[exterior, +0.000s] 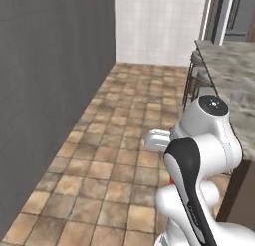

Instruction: Take a straw from the drawer in front and place it inside the glass cup on the dining counter.

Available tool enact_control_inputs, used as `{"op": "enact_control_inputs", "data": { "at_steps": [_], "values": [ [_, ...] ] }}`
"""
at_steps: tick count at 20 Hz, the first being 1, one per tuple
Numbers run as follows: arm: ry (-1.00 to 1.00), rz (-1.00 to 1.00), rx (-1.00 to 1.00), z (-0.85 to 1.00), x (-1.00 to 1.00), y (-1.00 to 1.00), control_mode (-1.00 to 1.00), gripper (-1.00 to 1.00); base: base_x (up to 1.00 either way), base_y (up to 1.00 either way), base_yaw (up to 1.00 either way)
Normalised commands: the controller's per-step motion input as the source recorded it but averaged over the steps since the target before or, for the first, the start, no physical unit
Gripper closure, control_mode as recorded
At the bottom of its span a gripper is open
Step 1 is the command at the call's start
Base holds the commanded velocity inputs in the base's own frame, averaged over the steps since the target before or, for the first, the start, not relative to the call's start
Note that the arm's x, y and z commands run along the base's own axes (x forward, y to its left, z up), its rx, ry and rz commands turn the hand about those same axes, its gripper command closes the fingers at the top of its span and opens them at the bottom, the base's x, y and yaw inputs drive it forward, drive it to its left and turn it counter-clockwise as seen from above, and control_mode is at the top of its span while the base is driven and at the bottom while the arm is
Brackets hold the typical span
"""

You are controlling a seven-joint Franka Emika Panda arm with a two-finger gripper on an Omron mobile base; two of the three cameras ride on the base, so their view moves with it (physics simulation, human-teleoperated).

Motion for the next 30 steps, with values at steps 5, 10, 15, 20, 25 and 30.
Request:
{"op": "enact_control_inputs", "data": {
  "at_steps": [5, 10, 15, 20, 25, 30],
  "values": [
    [0.00, 0.00, 0.00, 0.00, 0.00, 0.00, 1.00, 1.00, 0.55, 0.38, -0.56],
    [0.00, 0.00, 0.00, 0.00, 0.00, 0.00, 1.00, 1.00, 0.57, 0.25, -0.54],
    [0.00, 0.00, 0.00, 0.00, 0.00, 0.00, 1.00, 1.00, 0.66, 0.26, -0.51],
    [0.00, 0.00, 0.00, 0.00, 0.00, 0.00, 1.00, 1.00, 0.71, 0.39, -0.45],
    [0.00, 0.00, 0.00, 0.00, 0.00, 0.00, 1.00, 1.00, 0.63, 0.52, -0.36],
    [0.00, 0.00, 0.00, 0.00, 0.00, 0.00, 1.00, 1.00, 0.30, 0.60, -0.45]
  ]
}}
